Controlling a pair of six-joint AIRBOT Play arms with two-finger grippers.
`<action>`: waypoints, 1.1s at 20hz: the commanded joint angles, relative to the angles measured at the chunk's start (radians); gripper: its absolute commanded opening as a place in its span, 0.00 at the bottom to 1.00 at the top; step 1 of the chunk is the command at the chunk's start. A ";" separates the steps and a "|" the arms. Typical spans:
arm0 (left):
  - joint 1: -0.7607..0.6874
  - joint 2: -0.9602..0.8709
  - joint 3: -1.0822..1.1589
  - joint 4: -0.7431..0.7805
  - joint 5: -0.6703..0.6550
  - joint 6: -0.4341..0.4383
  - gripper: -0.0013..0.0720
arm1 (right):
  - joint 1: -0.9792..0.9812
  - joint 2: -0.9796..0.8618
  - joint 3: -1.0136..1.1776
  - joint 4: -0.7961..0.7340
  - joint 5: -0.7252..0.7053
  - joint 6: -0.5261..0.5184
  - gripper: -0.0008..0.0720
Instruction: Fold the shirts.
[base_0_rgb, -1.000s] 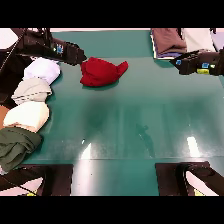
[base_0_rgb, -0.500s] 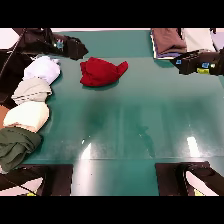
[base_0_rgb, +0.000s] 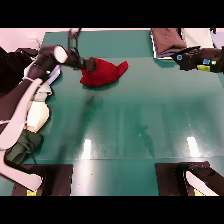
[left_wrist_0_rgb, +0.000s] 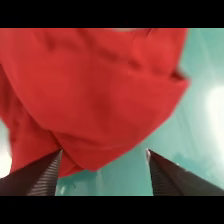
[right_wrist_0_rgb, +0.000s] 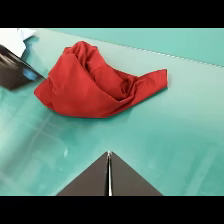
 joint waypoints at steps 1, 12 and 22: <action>0.003 -0.154 0.000 -0.084 0.066 -0.009 0.87 | 0.001 0.000 0.001 0.002 -0.002 0.000 0.03; 0.003 -0.172 0.243 -0.079 -0.005 0.005 0.05 | 0.001 0.000 0.002 0.003 -0.005 0.000 0.03; -0.023 0.384 0.388 -0.047 -0.295 0.158 0.05 | 0.000 0.000 0.233 -0.006 -0.002 0.000 0.03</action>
